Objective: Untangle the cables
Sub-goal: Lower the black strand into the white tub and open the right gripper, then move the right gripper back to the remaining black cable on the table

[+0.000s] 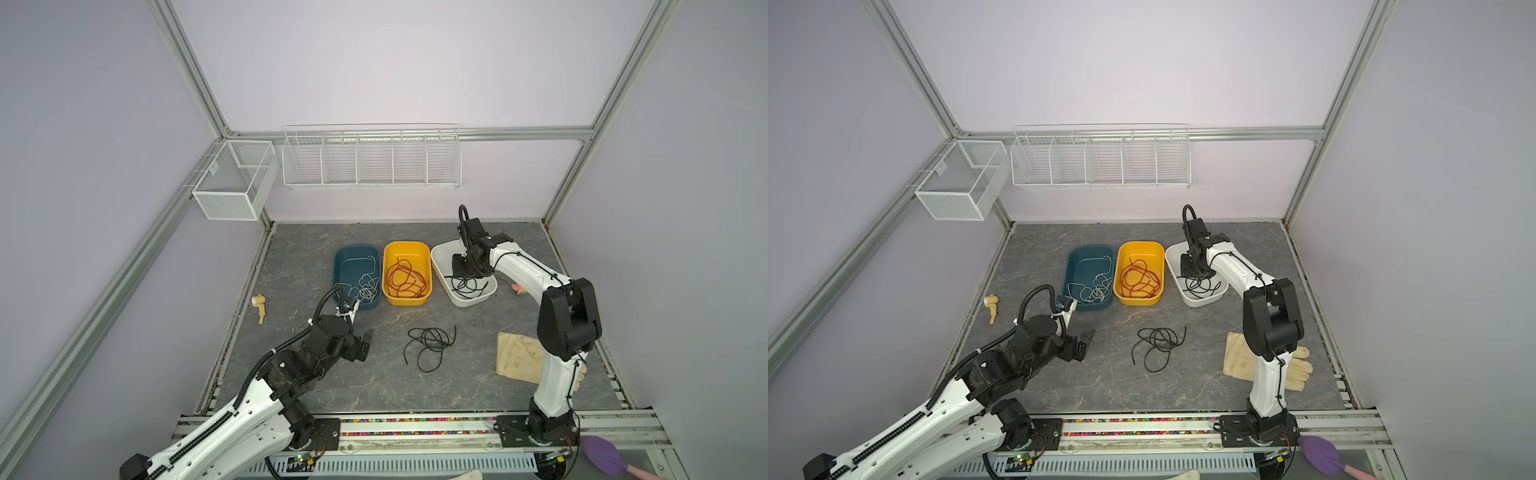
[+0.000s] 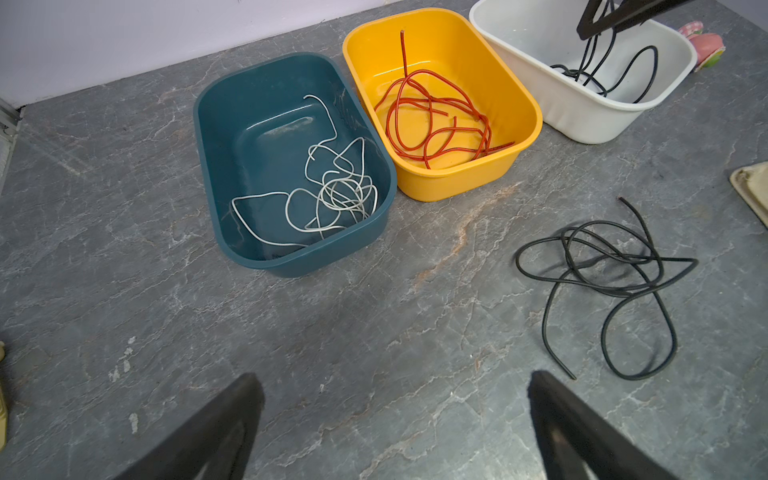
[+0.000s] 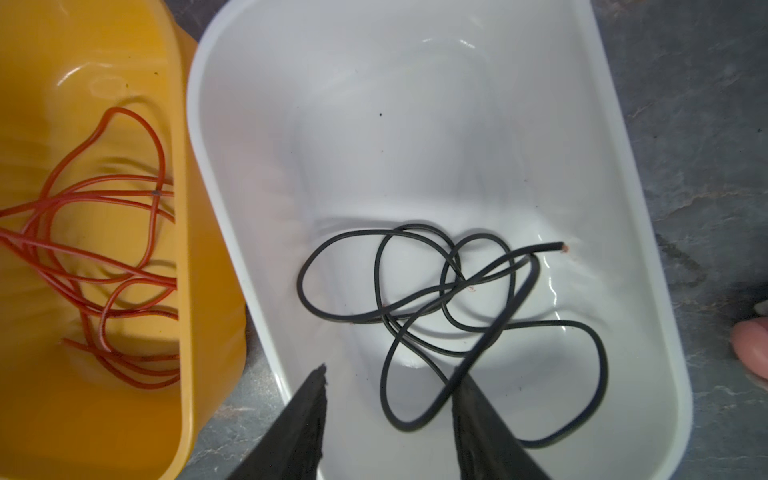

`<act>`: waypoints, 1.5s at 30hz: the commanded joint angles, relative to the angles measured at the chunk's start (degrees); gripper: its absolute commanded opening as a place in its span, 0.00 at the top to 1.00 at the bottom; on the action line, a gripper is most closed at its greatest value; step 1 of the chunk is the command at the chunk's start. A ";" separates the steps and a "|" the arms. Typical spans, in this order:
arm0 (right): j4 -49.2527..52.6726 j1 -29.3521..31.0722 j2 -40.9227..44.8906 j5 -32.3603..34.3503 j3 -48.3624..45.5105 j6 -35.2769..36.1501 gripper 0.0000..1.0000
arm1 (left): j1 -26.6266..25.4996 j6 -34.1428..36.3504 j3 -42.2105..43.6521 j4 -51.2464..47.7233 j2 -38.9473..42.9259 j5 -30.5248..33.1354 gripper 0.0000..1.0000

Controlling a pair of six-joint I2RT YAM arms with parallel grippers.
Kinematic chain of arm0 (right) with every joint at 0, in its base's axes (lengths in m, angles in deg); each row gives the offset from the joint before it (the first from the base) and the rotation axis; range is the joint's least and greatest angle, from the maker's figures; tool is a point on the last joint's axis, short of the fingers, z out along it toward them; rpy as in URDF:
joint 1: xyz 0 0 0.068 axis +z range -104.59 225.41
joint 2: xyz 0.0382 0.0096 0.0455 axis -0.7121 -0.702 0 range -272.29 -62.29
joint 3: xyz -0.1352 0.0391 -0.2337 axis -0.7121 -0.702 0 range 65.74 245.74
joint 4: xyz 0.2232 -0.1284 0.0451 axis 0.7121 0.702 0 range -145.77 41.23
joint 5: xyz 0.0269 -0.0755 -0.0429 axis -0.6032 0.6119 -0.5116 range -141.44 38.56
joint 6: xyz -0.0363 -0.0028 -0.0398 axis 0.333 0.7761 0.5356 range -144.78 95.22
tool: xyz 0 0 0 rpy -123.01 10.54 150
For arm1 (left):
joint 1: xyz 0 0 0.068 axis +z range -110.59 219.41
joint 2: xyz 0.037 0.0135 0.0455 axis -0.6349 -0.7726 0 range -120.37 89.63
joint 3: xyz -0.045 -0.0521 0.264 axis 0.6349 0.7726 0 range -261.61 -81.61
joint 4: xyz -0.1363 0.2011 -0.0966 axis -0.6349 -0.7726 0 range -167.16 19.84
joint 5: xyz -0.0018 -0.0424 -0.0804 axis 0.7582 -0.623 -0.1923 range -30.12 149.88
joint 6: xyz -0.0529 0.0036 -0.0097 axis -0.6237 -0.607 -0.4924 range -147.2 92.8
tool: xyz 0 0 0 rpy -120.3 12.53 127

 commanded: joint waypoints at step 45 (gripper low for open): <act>-1.46 6.64 48.50 -12.81 -25.02 -3.72 0.12 | 0.25 -3.51 -9.59 -4.19 -1.59 -0.46 0.01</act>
